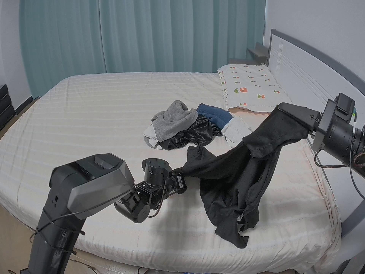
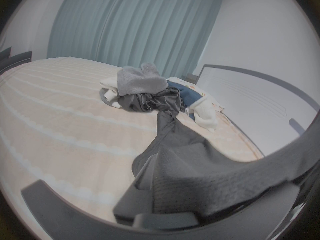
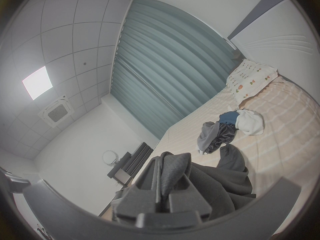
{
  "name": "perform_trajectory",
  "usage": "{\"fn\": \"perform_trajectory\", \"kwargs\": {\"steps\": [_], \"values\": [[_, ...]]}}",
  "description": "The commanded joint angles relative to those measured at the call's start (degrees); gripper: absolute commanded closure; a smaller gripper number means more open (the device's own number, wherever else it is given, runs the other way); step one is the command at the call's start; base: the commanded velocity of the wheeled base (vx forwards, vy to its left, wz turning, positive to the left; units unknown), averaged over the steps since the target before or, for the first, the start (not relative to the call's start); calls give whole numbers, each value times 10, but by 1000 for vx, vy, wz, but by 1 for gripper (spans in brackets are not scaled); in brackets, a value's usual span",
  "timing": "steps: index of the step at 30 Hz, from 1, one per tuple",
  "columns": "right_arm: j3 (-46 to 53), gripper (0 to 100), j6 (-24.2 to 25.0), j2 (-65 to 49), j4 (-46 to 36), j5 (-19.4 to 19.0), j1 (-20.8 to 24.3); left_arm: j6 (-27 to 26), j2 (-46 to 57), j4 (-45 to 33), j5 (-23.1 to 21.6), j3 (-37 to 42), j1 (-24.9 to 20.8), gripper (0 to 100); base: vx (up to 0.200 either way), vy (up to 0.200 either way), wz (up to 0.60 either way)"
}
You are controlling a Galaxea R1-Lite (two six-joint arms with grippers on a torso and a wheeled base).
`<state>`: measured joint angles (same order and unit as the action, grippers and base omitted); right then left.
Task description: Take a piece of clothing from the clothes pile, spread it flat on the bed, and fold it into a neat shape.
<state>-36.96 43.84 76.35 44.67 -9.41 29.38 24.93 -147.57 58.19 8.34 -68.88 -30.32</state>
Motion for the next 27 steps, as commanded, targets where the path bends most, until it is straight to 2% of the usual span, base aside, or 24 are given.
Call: {"fn": "perform_trajectory", "kwargs": {"steps": [1, 2, 4, 7, 9, 12, 16, 19, 23, 24, 25, 27], "values": [[-7, 100, -2, 49, 8, 0, -33, 36, 112, -1, 8, 77, -4, 100, 0, 0, 0], [-13, 100, -1, 74, 31, 2, -52, 52, 179, -2, 7, 124, -4, 100, 0, 0, 0], [-20, 100, 0, 107, 64, 7, -71, 58, 250, -11, 11, 161, -5, 100, 0, 0, 0], [-31, 100, 1, 132, 90, 18, -75, 59, 297, -18, 16, 185, -5, 100, 0, 0, 0], [-72, 100, -1, 167, 133, 67, -72, 59, 372, -19, 19, 210, 0, 100, 0, 0, 0], [-144, 100, -3, 183, 169, 108, -69, 60, 439, -22, 21, 211, 6, 100, 0, 0, 0], [-185, 100, -10, 170, 188, 120, -67, 61, 517, -33, 23, 217, 16, 100, 0, 0, 0], [-167, 100, -9, 160, 204, 120, -59, 72, 547, -33, 23, 238, 24, 100, 0, 0, 0], [-48, 100, -4, 162, 220, 111, -42, 148, 574, -33, 23, 302, 30, 100, 0, 0, 0], [-41, 100, -3, 163, 220, 111, -42, 151, 574, -33, 22, 304, 30, 100, 0, 0, 0], [-7, 100, 3, 170, 220, 108, -41, 191, 575, -33, 15, 324, 30, 100, 0, 0, 0], [12, 100, 14, 180, 221, 106, -42, 209, 575, -33, 11, 343, 31, 100, 0, 0, 0]]}}
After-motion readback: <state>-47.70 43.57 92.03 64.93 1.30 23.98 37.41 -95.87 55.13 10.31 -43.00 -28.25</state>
